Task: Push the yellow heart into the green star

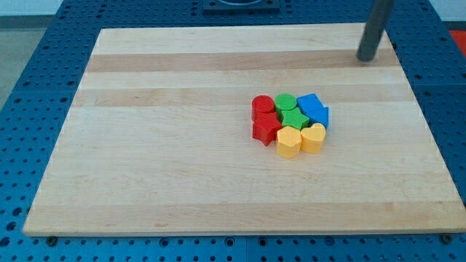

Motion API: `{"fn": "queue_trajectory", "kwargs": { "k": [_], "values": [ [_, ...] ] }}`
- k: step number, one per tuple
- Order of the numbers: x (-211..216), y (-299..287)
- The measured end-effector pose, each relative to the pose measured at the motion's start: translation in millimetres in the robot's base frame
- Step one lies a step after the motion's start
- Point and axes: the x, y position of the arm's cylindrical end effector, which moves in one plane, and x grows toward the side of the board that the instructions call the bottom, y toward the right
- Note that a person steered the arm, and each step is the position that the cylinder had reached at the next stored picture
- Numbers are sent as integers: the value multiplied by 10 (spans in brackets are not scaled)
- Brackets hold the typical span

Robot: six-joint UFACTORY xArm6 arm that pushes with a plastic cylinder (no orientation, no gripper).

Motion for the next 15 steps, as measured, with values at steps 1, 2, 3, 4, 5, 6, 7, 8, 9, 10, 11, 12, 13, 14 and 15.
{"fn": "queue_trajectory", "kwargs": {
  "k": [1, 2, 3, 4, 5, 6, 7, 8, 9, 10, 11, 12, 13, 14, 15],
  "values": [
    [201, 264],
    [529, 471],
    [1004, 524],
    [1452, 510],
    [1801, 437],
    [2032, 398],
    [2106, 392],
    [2092, 389],
    [2054, 375],
    [2016, 346],
    [2014, 186],
    [2014, -64],
    [2014, -312],
    [2014, -524],
    [2014, -750]
  ]
}}
